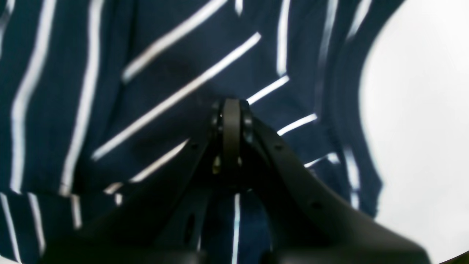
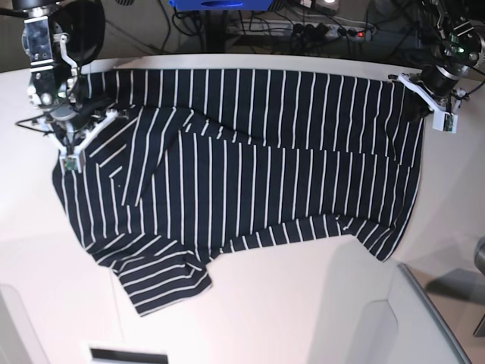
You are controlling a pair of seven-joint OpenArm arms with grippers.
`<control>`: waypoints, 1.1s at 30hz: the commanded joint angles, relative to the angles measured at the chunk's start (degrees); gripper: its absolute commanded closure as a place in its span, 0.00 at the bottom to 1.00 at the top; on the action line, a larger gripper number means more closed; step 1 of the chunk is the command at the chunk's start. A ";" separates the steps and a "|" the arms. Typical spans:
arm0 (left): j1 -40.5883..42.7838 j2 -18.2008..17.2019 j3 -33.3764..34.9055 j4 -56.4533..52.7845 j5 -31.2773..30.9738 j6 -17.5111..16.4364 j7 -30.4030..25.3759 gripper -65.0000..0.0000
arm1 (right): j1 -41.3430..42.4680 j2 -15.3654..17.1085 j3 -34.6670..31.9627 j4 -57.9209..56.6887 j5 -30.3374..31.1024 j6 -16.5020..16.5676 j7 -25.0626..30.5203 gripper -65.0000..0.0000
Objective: Layout the t-shirt on the table in an organized manner, then fold the t-shirt properly
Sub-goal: 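Lower both grippers onto the folded shirt edge corners and grasp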
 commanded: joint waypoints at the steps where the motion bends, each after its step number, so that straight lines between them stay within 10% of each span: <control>1: 0.02 -0.80 -0.49 1.89 -0.82 -0.30 -1.25 1.00 | 0.39 -0.12 1.13 1.30 -0.30 -0.04 1.05 1.00; 33: 0.55 -2.38 -0.05 5.93 -0.47 -0.30 -1.25 1.00 | -1.37 0.23 4.03 6.14 -0.39 -0.04 0.61 1.00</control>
